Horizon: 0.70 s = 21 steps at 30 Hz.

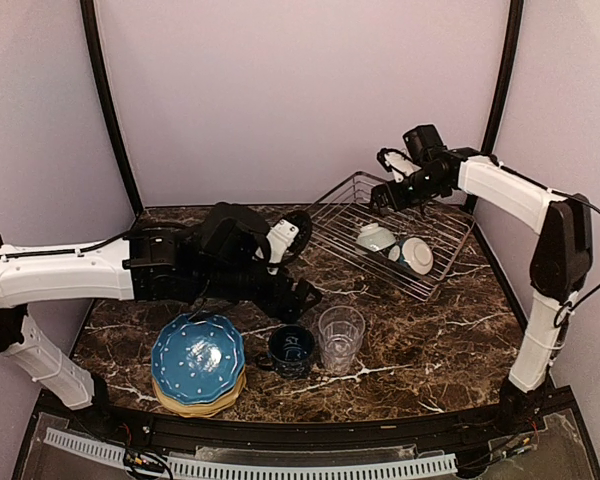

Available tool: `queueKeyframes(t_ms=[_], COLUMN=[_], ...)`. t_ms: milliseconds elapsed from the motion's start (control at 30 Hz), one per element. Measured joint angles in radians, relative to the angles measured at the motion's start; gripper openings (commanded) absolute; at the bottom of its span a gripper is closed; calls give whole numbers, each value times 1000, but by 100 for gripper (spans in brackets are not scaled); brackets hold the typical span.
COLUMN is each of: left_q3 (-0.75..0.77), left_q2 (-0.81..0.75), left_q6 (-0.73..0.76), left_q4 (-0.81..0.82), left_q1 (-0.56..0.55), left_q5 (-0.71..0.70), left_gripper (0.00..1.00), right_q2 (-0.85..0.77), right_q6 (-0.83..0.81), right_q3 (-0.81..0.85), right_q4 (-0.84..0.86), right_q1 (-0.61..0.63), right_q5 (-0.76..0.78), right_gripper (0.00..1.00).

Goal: Unload the mixed dishes from the dish rack
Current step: Grab the bowl from the dish rack.

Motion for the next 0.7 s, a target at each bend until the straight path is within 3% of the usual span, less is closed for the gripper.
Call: queueKeyframes(t_ms=[300,700], left_q3=[-122,-172], left_q2=[-115,-165], left_q6=[-30,-48], left_q4=[49,50], left_q1=[10,13], left_q5=[31,29], left_gripper=[87,87], right_q2=[328,452], right_q6=[70,97], right_q3=[325,474], right_q4=[-227,-296], right_q1=[79,84], right_q5=[78,169], right_gripper=[99,83])
